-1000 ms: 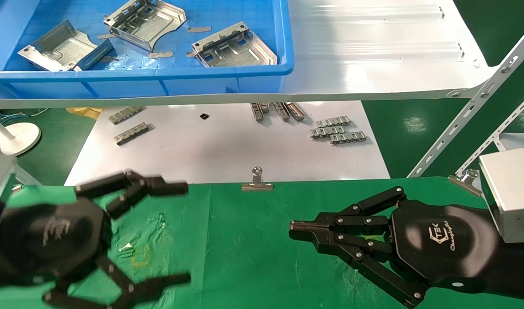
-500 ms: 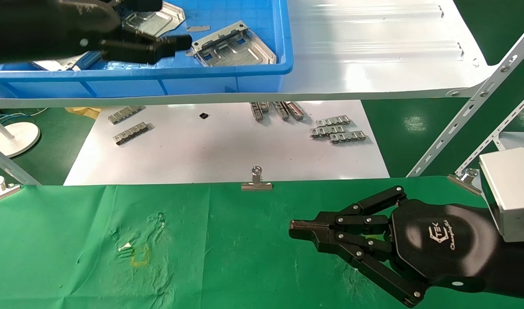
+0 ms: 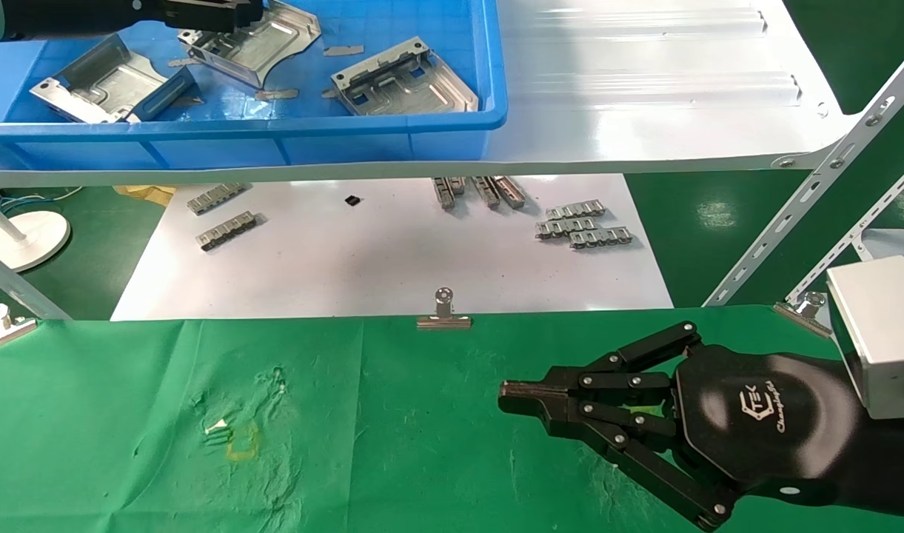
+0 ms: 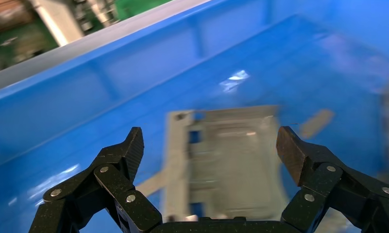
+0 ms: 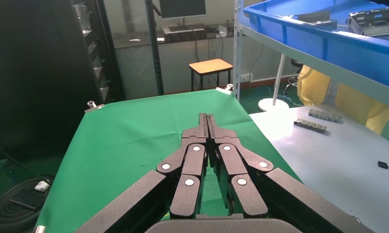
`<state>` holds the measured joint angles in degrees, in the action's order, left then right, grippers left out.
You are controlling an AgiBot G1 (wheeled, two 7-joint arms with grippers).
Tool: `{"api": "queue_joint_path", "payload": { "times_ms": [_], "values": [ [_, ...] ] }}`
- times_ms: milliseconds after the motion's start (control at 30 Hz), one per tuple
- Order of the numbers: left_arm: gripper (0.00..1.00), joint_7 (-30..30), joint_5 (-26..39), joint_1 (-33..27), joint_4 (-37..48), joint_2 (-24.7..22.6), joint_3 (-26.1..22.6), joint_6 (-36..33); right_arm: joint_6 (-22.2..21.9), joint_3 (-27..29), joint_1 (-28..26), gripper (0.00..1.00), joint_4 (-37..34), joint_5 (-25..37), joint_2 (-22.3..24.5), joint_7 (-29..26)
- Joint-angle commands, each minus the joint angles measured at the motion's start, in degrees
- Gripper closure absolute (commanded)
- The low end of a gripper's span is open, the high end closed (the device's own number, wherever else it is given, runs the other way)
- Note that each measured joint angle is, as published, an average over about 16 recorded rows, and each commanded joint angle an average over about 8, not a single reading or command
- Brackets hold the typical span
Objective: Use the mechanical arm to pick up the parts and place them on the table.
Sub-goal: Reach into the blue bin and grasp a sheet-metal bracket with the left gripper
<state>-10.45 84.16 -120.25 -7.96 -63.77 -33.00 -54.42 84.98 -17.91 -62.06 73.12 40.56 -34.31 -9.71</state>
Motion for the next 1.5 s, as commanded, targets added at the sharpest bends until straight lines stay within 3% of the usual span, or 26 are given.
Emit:
{"api": "queue_joint_path", "payload": {
  "times_ms": [33,267,467,1500],
  "values": [
    [1.00,0.3,1.0,-0.9,2.5,-1.0,-0.5,2.3,0.0,0.0,0.0,1.00,0.0,0.0,0.0,0.0],
    [1.00,0.0,2.4,-1.5,6.2,-3.5,-1.3,10.0,0.0,0.0,0.0,1.00,0.0,0.0,0.0,0.0],
    [1.00,-0.7,2.7,-1.6,7.5,-4.3,-1.5,11.4,0.0,0.0,0.0,1.00,0.0,0.0,0.0,0.0],
    [1.00,-1.7,3.5,-2.9,7.7,-2.8,-2.1,-0.8,0.0,-0.1,0.0,1.00,0.0,-0.1,0.0,0.0]
  ]
}}
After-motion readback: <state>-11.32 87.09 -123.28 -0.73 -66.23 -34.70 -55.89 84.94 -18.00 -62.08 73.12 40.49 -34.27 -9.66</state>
